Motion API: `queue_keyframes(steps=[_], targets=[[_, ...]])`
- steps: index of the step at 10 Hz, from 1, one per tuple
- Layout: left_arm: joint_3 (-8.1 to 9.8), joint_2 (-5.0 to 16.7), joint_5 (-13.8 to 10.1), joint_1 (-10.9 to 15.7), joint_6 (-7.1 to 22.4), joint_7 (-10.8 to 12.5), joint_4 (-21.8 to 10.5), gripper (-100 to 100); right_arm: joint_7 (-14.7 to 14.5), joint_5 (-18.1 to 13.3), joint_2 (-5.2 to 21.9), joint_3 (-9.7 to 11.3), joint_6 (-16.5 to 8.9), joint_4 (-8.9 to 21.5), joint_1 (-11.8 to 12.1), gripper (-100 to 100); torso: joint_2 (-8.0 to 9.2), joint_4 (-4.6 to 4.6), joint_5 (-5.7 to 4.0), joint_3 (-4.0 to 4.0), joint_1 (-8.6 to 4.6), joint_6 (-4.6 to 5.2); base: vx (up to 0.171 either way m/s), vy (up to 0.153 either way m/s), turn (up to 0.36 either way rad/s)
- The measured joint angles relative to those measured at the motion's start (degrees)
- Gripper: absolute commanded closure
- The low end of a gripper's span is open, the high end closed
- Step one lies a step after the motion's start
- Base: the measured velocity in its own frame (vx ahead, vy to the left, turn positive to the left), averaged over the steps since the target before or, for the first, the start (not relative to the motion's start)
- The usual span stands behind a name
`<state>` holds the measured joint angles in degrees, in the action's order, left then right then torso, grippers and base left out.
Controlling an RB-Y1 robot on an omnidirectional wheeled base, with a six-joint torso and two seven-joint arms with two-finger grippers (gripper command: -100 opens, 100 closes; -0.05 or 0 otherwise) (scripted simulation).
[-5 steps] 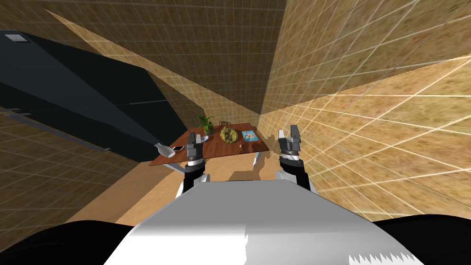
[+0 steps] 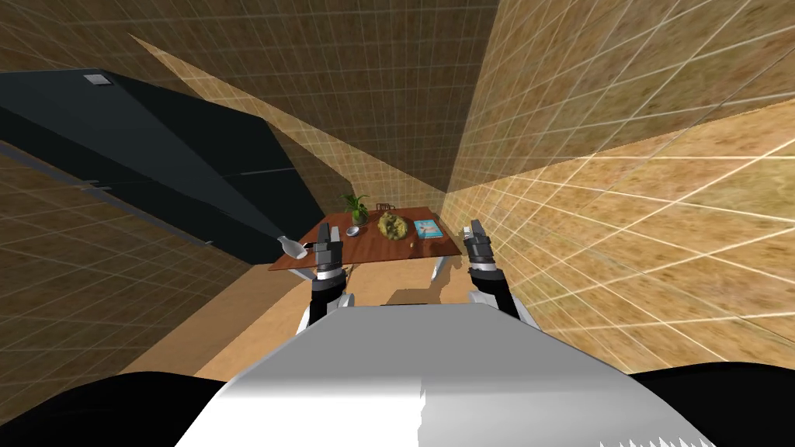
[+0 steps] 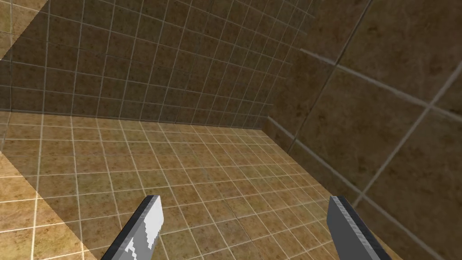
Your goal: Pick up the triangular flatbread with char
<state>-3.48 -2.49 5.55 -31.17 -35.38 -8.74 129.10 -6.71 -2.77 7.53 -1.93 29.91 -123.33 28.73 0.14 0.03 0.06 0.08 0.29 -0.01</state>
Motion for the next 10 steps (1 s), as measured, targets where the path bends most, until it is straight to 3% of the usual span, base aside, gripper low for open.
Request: queue_keyframes(steps=[8, 10], targets=[[0.00, 0.00, 0.00, 0.00, 0.00, 0.00, 0.00, 0, -1.55, -9.28, 6.10, -1.81, -3.85, 14.35, -0.96, -100, 0.01, 0.01, 0.01, 0.01, 0.01, 0.00, -0.050, 0.092, 0.148], [0.01, 0.00, 0.00, -0.01, 0.00, 0.00, 0.00, 0, -1.90, -11.52, 7.34, -1.98, -5.63, 16.68, -0.83, -100, 0.06, 0.02, 0.01, 0.04, -0.03, 0.03, -0.031, 0.065, 0.077]])
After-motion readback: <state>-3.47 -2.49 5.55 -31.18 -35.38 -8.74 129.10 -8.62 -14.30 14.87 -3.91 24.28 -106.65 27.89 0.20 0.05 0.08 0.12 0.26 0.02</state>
